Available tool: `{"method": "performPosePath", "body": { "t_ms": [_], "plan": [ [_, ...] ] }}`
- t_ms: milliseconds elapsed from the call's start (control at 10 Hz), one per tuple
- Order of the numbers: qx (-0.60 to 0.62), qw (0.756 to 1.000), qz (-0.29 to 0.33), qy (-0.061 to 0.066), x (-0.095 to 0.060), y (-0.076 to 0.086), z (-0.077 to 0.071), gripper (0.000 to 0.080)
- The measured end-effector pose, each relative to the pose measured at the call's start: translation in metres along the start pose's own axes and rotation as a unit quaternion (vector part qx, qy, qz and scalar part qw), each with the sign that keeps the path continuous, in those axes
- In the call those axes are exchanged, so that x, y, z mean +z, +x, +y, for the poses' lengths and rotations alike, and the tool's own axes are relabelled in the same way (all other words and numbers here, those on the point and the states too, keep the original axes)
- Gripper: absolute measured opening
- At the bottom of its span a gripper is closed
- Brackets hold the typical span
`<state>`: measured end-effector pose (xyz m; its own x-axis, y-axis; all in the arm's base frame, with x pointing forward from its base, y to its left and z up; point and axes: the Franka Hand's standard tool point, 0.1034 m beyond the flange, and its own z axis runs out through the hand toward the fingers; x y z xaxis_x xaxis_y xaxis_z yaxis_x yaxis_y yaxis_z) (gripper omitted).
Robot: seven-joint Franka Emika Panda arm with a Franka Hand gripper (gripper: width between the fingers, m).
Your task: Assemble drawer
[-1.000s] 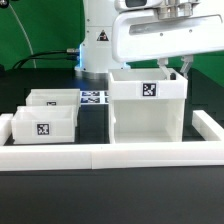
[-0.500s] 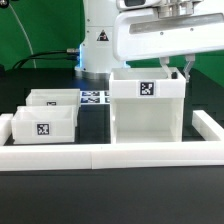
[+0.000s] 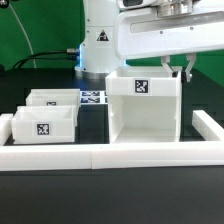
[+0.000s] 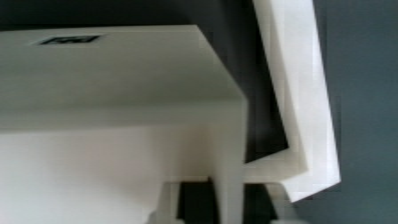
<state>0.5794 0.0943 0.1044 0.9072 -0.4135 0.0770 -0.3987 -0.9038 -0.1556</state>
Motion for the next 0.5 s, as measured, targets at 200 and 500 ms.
{"method": "performPosePath", "body": {
  "t_ms": [200,500],
  "plan": [
    [0.077,0.997,0.002,0.002,0.0008,0.0043,-0.0028,0.0041],
    [0.213,0.977,0.01,0.01,0.0037,0.0102,-0.0107,0.0042]
  ]
}}
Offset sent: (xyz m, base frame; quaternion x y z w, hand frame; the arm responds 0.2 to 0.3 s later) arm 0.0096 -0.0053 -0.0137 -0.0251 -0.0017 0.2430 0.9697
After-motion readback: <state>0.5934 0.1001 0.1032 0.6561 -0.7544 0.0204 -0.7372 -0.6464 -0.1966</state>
